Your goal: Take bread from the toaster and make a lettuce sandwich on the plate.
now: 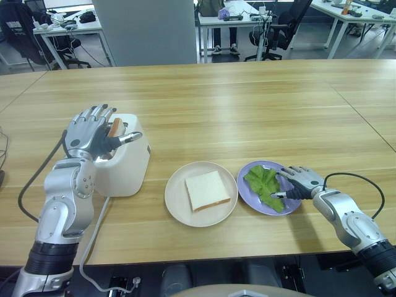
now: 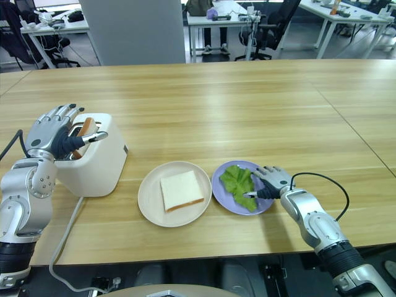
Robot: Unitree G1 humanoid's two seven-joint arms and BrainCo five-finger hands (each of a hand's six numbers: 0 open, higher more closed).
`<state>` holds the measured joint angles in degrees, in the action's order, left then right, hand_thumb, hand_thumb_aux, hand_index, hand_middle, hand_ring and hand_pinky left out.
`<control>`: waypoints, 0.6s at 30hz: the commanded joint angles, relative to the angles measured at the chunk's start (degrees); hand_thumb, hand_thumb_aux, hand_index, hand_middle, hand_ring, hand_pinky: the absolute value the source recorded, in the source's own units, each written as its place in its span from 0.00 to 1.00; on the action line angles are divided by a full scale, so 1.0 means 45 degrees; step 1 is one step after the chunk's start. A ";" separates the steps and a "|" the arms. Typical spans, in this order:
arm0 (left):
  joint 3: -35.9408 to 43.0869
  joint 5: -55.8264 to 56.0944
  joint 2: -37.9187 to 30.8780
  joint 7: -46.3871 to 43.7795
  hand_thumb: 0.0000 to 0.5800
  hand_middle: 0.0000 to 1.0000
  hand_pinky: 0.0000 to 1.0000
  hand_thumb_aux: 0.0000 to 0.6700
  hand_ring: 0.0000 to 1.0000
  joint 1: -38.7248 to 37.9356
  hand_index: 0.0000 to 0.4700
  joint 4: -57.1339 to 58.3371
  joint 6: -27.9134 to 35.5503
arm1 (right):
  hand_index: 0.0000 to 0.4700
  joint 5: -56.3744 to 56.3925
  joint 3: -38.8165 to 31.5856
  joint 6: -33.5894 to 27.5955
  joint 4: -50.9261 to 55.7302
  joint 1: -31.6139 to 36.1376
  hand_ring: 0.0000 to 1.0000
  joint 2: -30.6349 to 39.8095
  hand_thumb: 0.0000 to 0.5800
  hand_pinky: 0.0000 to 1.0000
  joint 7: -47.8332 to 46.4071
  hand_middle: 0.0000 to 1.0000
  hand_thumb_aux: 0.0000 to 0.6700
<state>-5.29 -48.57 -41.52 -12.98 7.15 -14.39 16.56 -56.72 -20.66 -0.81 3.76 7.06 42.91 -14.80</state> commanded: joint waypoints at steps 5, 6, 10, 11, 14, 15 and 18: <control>0.0161 -0.0111 -0.0116 0.0001 0.00 0.00 0.00 0.00 0.00 -0.0177 0.00 0.0986 0.0297 | 0.31 -0.0543 -0.0976 0.0229 0.0183 -0.0263 0.00 -0.0407 0.54 0.00 -0.0411 0.00 0.32; 0.0170 -0.0100 -0.0113 -0.0002 0.00 0.00 0.00 0.00 0.00 -0.0167 0.00 0.1009 0.0313 | 0.31 -0.0607 -0.1090 0.0255 0.0287 -0.0220 0.00 -0.0464 0.54 0.00 -0.0401 0.00 0.32; 0.0211 -0.0062 -0.0104 0.0014 0.00 0.00 0.00 0.00 0.00 -0.0162 0.00 0.1073 0.0362 | 0.47 -0.0853 -0.1500 0.0391 0.0772 -0.0066 0.00 -0.0735 0.73 0.00 -0.0348 0.00 0.48; 0.0207 -0.0053 -0.0102 0.0020 0.00 0.00 0.00 0.00 0.00 -0.0185 0.00 0.1080 0.0370 | 0.52 -0.0935 -0.1581 0.0421 0.0915 -0.0033 0.00 -0.0776 0.78 0.00 -0.0327 0.00 0.53; 0.0178 -0.0032 -0.0106 0.0034 0.00 0.00 0.00 0.00 0.00 -0.0260 0.00 0.1093 0.0380 | 0.63 -0.1103 -0.1716 0.0486 0.1171 0.0042 0.00 -0.0808 0.87 0.00 -0.0214 0.00 0.64; 0.0165 -0.0016 -0.0111 0.0042 0.00 0.00 0.00 0.00 0.00 -0.0271 0.00 0.1120 0.0374 | 0.63 -0.1158 -0.1745 0.0490 0.1229 0.0069 0.00 -0.0807 0.87 0.00 -0.0163 0.00 0.64; 0.0133 0.0030 -0.0146 0.0095 0.00 0.00 0.00 0.00 0.00 -0.0273 0.00 0.1281 0.0345 | 0.98 -0.1225 -0.1709 0.0533 0.1308 0.0171 0.00 -0.0848 1.00 0.00 0.0101 0.00 1.00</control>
<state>-5.01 -48.58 -41.66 -12.64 6.09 -9.80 18.00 -61.78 -26.01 0.64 6.33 9.26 39.52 -13.50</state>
